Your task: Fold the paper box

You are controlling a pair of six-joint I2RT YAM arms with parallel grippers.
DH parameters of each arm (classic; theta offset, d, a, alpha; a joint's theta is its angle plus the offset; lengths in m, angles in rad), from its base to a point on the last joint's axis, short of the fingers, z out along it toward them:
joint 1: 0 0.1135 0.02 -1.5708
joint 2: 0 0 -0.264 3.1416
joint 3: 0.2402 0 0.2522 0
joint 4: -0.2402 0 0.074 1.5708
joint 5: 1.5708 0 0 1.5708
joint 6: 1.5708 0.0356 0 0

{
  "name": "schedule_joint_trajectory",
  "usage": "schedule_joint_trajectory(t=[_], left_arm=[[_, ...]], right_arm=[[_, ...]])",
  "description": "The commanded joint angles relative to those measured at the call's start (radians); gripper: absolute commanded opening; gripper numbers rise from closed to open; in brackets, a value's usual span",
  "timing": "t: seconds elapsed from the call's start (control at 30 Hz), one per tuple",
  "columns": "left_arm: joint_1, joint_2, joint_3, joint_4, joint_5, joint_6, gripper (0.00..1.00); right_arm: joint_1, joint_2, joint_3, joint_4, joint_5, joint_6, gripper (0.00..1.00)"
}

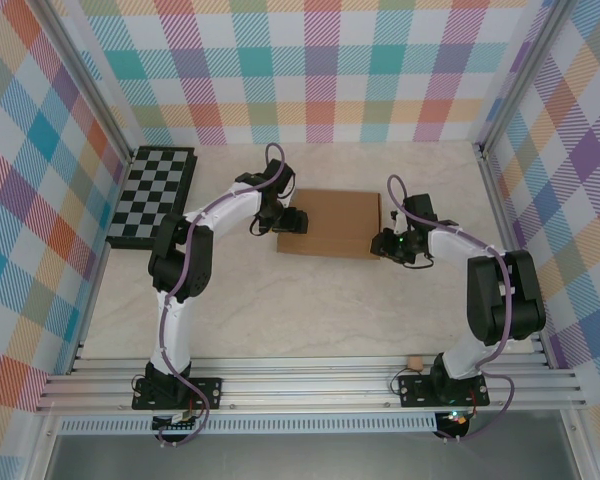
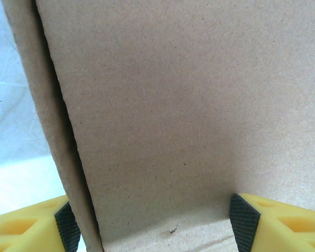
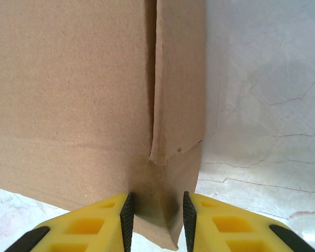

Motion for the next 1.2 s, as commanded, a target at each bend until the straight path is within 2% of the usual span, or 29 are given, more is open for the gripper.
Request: schedule_joint_trajectory(t=[0.0, 0.4, 0.83, 1.17], left_arm=[[0.017, 0.067, -0.023, -0.067, -0.042, 0.014, 0.75], [0.016, 0.068, -0.023, -0.069, -0.045, 0.014, 0.75], [0.018, 0.074, -0.007, -0.08, -0.05, 0.021, 0.75], [0.018, 0.073, -0.013, -0.079, -0.05, 0.02, 0.75]], right_arm=[[0.002, 0.0, -0.017, -0.011, 0.004, -0.017, 0.32], [0.002, 0.005, -0.058, -0.003, 0.021, -0.006, 0.27], [0.002, 0.01, -0.064, -0.057, 0.046, 0.013, 0.27], [0.001, 0.007, -0.086, -0.061, 0.036, 0.091, 0.23]])
